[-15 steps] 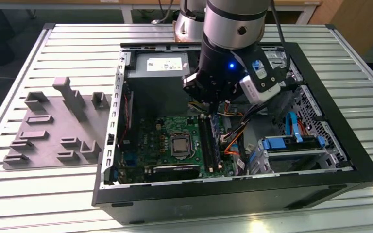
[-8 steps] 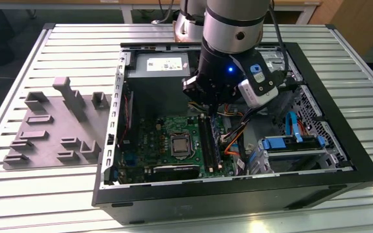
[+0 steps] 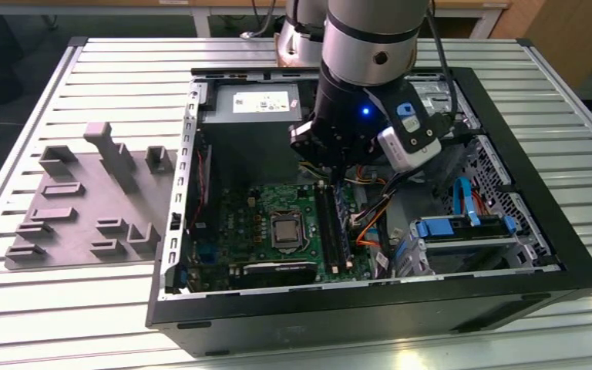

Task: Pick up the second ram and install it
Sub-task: 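Insert the second ram into the second slot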

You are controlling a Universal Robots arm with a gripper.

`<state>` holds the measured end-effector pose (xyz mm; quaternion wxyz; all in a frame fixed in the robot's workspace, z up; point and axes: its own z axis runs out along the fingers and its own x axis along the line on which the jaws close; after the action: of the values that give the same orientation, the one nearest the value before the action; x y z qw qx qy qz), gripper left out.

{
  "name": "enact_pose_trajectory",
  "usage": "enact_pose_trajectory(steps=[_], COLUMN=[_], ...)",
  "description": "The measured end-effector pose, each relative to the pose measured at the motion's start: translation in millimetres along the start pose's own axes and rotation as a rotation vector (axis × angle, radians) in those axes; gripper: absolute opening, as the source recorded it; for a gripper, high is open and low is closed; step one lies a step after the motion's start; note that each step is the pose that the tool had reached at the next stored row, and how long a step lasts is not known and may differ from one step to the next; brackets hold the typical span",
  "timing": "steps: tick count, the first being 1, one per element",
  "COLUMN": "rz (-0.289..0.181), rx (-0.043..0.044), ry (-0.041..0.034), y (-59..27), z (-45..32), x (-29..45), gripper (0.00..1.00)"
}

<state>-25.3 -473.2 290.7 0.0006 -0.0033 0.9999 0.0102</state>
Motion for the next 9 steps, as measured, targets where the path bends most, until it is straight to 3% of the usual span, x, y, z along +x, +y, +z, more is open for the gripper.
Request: enact_pose_trajectory(steps=[9], rz=[0.0], rx=[0.0004], ry=[0.0001], y=[-0.2], z=[9.7], x=[0.0], gripper=[0.14])
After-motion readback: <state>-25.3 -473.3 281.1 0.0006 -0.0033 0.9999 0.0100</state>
